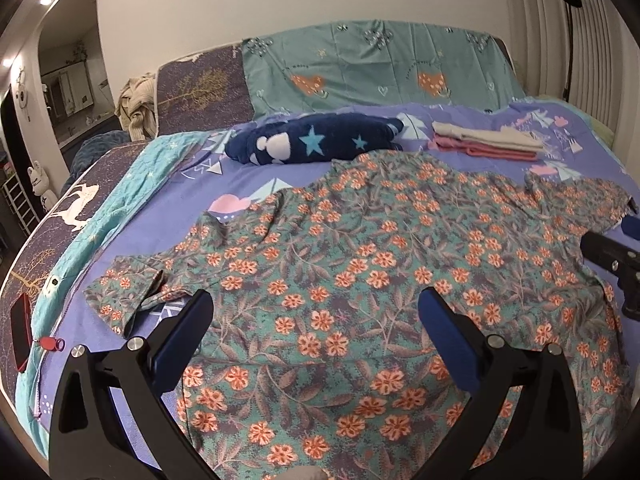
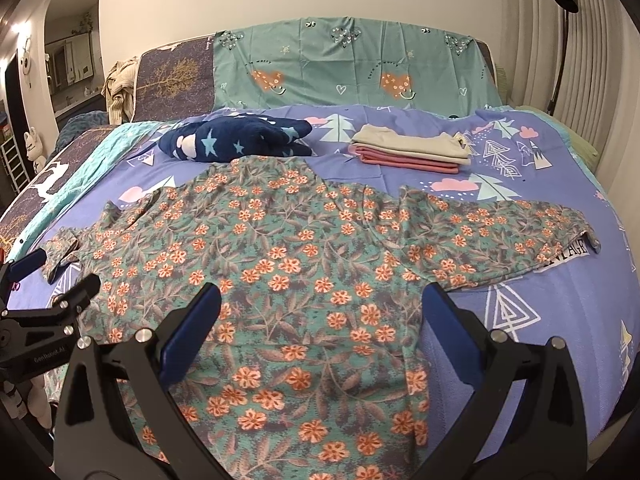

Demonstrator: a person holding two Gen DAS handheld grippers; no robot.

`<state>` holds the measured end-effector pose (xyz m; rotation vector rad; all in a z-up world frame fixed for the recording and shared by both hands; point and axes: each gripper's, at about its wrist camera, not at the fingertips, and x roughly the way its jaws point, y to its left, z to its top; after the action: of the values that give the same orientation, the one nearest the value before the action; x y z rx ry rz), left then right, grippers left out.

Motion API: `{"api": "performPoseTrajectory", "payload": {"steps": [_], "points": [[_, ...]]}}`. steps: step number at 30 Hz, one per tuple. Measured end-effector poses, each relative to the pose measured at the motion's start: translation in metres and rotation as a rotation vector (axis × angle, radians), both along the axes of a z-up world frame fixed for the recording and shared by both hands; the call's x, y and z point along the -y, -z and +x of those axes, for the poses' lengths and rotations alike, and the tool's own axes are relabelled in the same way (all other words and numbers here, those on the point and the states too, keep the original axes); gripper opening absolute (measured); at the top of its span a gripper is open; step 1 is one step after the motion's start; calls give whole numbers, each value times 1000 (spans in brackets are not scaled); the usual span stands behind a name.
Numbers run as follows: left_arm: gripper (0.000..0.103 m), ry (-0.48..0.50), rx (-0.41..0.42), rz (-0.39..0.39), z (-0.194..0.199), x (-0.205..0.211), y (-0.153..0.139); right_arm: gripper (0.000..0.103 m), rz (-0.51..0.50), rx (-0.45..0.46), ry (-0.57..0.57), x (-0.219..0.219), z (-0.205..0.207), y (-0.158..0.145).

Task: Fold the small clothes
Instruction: 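Move both grippers over the floral shirt toward its sleeve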

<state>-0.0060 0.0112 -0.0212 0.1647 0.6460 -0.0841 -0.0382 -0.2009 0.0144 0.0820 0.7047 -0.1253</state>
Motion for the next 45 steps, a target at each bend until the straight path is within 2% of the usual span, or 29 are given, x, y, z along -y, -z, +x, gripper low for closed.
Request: {"api": "performPoseTrajectory", "payload": {"steps": [6,9,12,18,34,38,45], "points": [[102,-28,29,-31,-1,-13,1,101,-3,-9,-15,-8,4,0],[102,-5,-2,-41,2,-18,5,101,-2,-15,-24,-13,6,1],[102,32,-71,-49,6,-23,12,101,-4,-22,-33,-20,9,2],[102,38,-88,-48,4,-34,19,101,-10,-40,-52,-34,15,5],[102,-36,-52,-93,-3,-80,21,101,-47,-52,-108,-80,26,4],[92,-39,-79,-134,-2,-95,25,101,-48,-53,-127,-91,28,5],[90,-66,-98,-126,-2,-109,32,101,-54,-72,-152,-103,31,9]]}}
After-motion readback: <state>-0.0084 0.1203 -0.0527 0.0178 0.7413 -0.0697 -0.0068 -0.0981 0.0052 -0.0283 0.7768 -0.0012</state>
